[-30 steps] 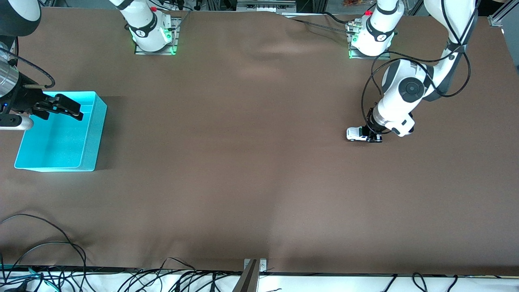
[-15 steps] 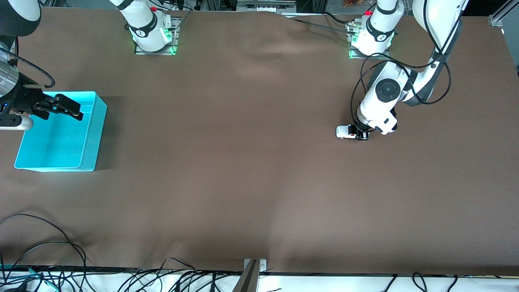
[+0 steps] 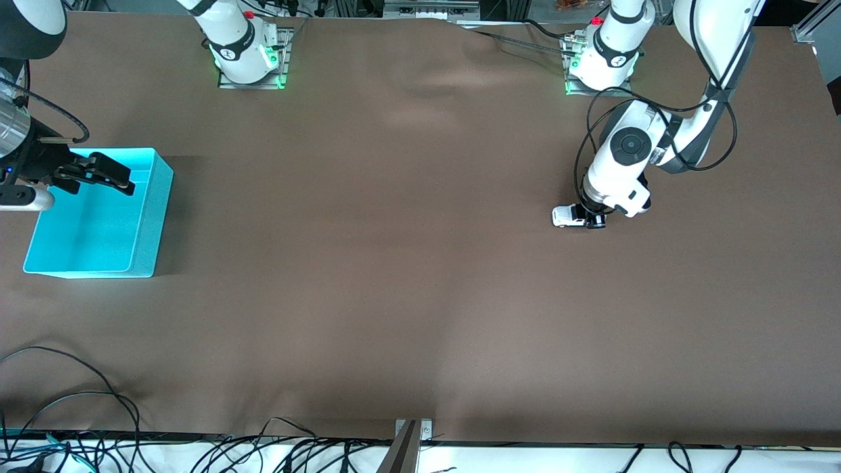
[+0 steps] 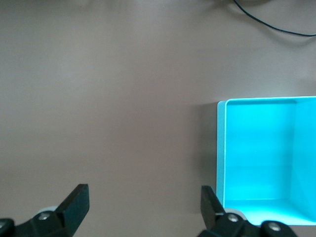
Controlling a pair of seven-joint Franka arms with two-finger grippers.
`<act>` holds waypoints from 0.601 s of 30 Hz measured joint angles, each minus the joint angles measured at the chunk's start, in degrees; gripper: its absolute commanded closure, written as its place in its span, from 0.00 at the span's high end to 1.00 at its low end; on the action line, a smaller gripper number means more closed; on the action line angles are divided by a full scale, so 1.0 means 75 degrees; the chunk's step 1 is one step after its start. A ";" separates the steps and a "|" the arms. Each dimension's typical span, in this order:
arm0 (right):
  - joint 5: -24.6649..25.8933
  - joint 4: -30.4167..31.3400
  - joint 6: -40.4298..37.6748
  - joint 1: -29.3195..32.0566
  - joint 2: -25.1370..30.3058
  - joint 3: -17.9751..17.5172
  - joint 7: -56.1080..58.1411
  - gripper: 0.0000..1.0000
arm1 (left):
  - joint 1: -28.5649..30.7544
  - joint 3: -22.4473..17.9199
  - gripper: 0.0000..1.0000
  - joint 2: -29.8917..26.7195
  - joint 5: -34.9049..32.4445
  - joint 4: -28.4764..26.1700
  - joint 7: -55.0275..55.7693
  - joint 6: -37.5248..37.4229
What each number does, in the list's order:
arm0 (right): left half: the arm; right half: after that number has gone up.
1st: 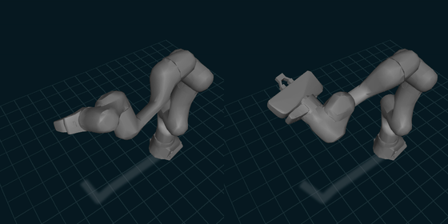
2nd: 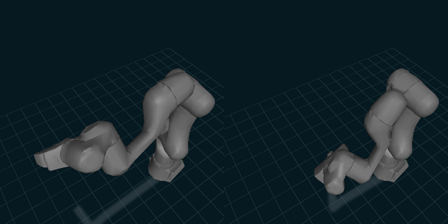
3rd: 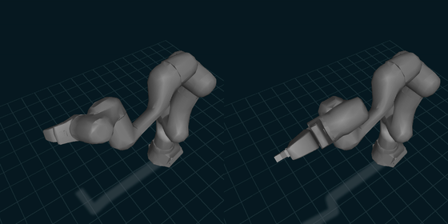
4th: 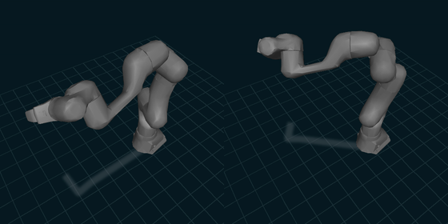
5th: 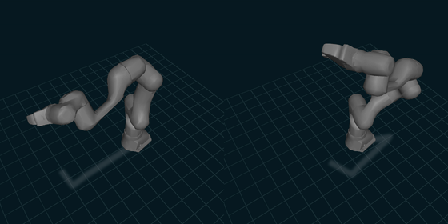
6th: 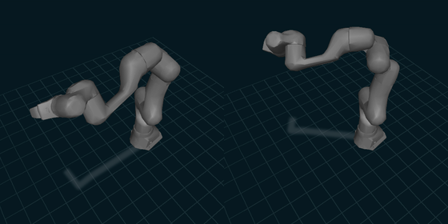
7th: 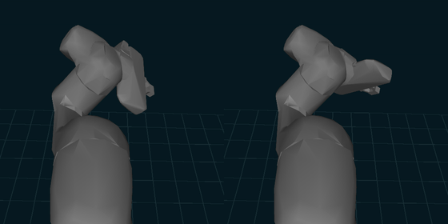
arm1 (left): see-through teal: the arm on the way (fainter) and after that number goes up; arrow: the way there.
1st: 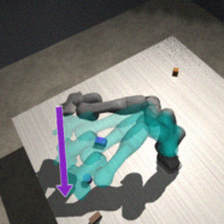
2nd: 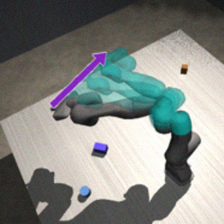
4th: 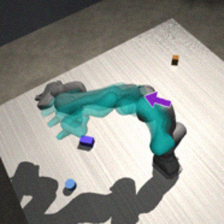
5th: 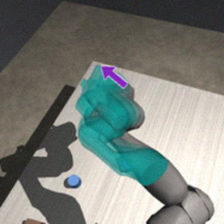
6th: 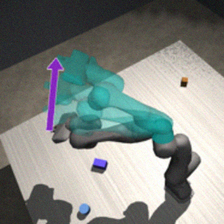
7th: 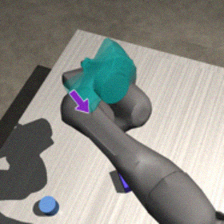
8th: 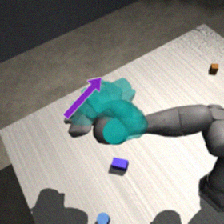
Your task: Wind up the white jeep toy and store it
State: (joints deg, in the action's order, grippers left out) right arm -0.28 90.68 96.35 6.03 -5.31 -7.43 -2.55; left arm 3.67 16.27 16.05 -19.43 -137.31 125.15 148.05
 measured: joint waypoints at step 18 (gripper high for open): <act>0.0001 0.0000 0.0000 0.0000 0.0000 0.0000 0.0000 1.00 | 0.1059 0.0016 0.04 -0.0009 -0.1334 -0.0062 0.0022 -0.0117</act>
State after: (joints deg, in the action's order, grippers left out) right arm -0.27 90.68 96.35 6.03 -5.31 -7.43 -2.55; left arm 11.61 16.39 15.98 -29.44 -137.78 125.31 147.18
